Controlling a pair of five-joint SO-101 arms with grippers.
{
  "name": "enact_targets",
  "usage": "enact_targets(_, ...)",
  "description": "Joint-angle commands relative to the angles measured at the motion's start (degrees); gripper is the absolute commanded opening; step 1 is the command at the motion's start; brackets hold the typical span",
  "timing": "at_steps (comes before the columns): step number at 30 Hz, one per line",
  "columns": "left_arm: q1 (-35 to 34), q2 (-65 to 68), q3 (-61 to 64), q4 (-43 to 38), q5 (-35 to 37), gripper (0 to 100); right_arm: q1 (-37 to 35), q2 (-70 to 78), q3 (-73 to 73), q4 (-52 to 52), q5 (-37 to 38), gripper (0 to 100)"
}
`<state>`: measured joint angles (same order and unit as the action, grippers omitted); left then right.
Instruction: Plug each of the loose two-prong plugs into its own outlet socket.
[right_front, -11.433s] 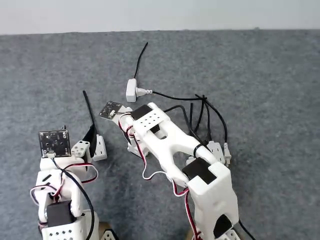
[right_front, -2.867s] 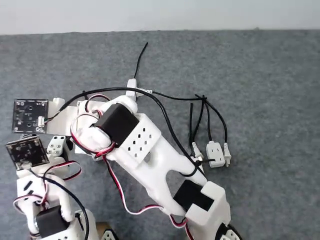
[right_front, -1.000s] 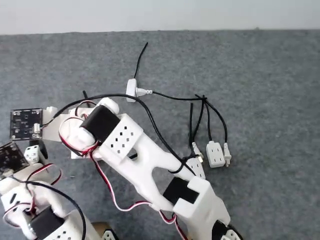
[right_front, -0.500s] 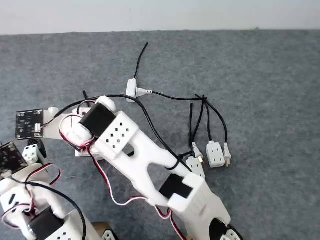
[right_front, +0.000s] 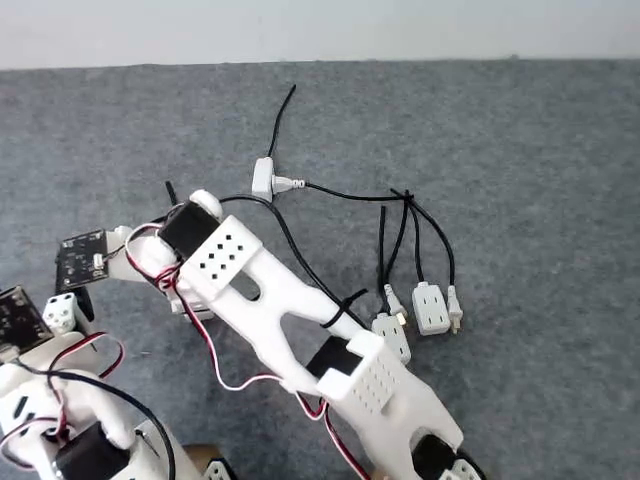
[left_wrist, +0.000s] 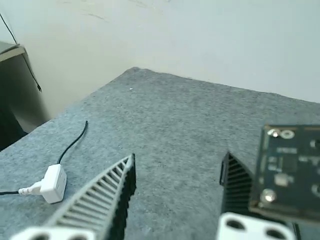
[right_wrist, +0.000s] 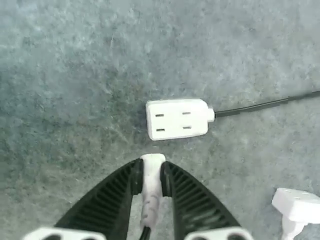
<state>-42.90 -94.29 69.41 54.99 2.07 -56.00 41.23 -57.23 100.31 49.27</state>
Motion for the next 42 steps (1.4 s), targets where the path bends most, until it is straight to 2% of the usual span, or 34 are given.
enact_targets(1,-0.1,-0.2,-3.4,0.3,-0.5,27,0.7,0.0,-3.5,-3.0,4.1,0.9)
enact_targets(8,-0.1,-0.2,-3.4,0.3,-0.5,27,-0.1,1.2,-3.3,-10.5,12.8,0.9)
enact_targets(13,-0.1,-0.2,-3.4,0.3,-0.6,27,-1.3,4.4,-3.5,-10.1,14.5,0.9)
enact_targets(25,-0.1,-0.2,-3.1,0.0,-1.7,27,-0.3,3.4,-9.1,-6.2,3.3,0.9)
enact_targets(36,0.3,-0.3,-11.9,0.3,1.0,27,-0.7,0.4,-21.5,2.2,-2.3,0.9)
enact_targets(42,0.3,-0.3,-11.1,1.5,0.8,27,-0.8,-0.2,-26.4,2.9,-4.7,0.9)
